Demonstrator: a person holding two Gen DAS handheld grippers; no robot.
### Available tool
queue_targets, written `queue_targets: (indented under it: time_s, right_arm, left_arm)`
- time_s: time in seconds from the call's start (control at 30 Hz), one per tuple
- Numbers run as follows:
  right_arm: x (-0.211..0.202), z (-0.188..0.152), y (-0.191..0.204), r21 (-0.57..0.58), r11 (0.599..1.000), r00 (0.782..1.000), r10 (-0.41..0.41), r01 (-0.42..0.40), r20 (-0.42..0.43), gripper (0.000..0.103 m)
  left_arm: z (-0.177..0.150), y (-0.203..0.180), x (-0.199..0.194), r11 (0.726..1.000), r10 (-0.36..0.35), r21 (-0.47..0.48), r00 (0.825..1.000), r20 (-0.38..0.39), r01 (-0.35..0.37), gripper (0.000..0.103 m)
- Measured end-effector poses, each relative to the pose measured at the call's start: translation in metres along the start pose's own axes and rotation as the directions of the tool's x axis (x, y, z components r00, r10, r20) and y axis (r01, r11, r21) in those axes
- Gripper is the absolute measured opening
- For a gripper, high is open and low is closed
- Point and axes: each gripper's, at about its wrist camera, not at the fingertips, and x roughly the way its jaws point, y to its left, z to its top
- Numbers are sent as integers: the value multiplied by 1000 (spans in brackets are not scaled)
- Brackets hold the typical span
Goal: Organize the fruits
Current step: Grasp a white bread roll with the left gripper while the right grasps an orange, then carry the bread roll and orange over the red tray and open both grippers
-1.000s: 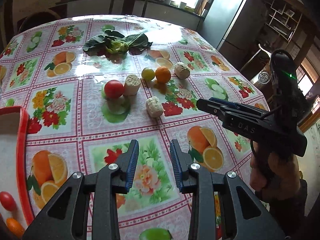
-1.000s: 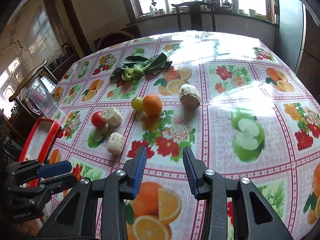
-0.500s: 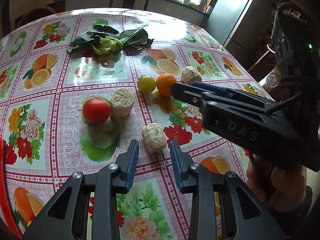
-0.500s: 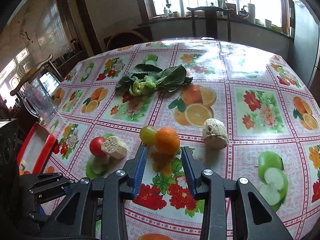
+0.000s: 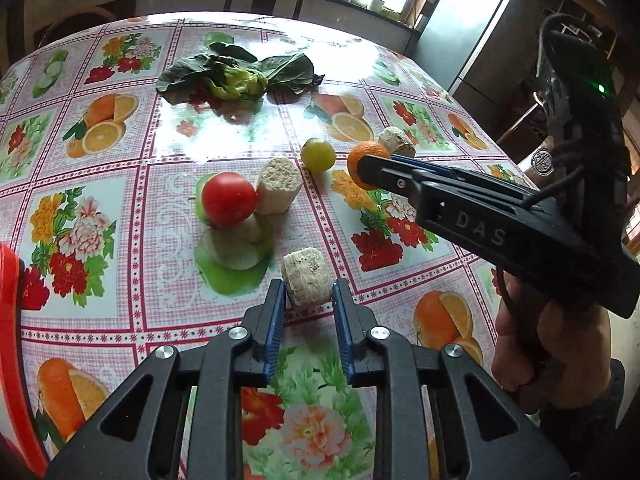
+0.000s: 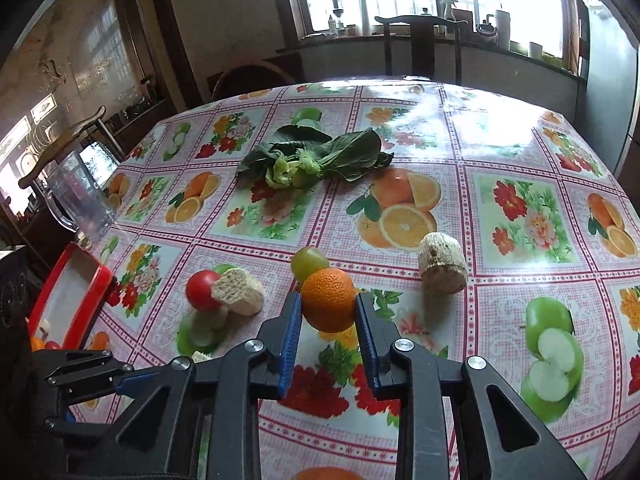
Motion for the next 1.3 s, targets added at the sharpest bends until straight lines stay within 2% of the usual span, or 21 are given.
queue_targets:
  time_s: [0.6, 1.3]
  right_arm:
    - [-63, -56, 64, 38, 988, 989, 150, -150, 9, 27]
    - [-69, -70, 153, -42, 973, 973, 228, -229, -23, 27]
  left_arm:
    - [-58, 26, -91, 998, 41, -61, 994, 98, -35, 21]
    - [-101, 92, -159, 983, 124, -158, 978, 169, -97, 22]
